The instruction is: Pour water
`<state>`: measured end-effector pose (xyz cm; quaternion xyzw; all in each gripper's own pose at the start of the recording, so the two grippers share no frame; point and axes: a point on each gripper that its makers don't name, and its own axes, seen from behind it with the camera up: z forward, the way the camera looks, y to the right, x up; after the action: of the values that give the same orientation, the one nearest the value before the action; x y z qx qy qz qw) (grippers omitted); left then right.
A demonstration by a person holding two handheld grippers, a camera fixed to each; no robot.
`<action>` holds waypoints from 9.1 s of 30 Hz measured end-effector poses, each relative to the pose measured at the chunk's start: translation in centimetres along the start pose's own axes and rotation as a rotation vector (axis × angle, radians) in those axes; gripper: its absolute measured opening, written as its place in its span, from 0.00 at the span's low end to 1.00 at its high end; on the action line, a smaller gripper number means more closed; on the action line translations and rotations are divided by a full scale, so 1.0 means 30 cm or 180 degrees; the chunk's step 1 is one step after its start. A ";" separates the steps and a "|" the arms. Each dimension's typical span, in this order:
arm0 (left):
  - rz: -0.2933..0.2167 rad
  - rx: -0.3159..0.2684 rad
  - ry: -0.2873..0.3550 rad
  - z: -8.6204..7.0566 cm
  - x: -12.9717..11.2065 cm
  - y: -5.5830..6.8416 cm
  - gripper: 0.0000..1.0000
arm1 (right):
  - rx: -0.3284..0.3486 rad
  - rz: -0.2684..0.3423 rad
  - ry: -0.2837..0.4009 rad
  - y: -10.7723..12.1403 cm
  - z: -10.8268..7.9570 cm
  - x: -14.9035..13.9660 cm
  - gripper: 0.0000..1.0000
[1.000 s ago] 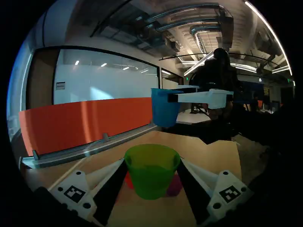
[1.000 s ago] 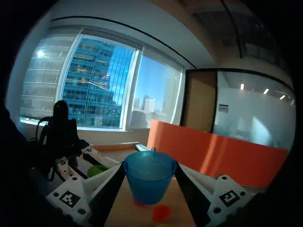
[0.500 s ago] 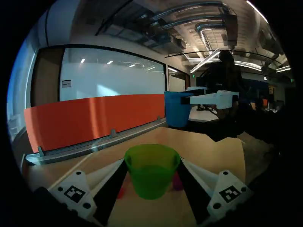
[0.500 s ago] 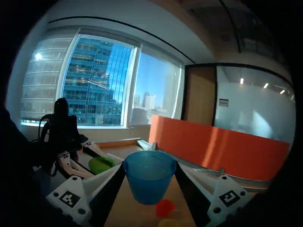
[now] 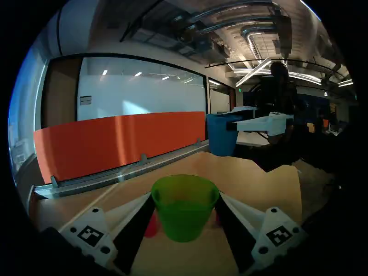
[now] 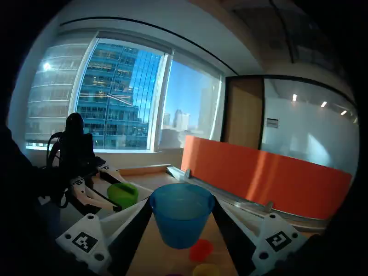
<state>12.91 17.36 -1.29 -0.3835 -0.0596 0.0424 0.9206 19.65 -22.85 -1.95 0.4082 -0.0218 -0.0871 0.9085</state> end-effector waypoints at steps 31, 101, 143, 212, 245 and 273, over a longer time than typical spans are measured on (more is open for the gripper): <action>0.0000 0.0083 -0.0386 -0.016 -0.184 -0.046 0.87 | 0.0217 0.0069 -0.0308 -0.084 0.059 -0.193 0.92; -0.0243 0.0002 -0.1288 -0.046 -0.715 -0.059 0.87 | 0.0712 -0.0130 -0.1551 -0.318 0.252 -0.841 0.92; 0.0012 0.0056 -0.1531 -0.086 -0.723 -0.072 0.98 | 0.0708 -0.0203 -0.1707 -0.311 0.169 -0.917 0.94; -0.0114 0.1421 -0.0067 -0.453 -0.226 -0.246 0.98 | -0.1080 0.0139 -0.0217 0.057 -0.317 -0.383 1.00; -0.0153 0.2139 0.0563 -0.483 -0.080 -0.370 0.98 | -0.2688 0.0606 0.0350 0.398 -0.540 -0.430 1.00; -0.0105 0.2325 0.0568 -0.439 -0.132 -0.407 0.97 | -0.2717 0.0453 0.0218 0.373 -0.539 -0.450 1.00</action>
<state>11.25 -0.95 -2.12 -0.0311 0.0338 0.0124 0.9989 9.73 -1.24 -3.94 -0.0039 0.0182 -0.0118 0.9998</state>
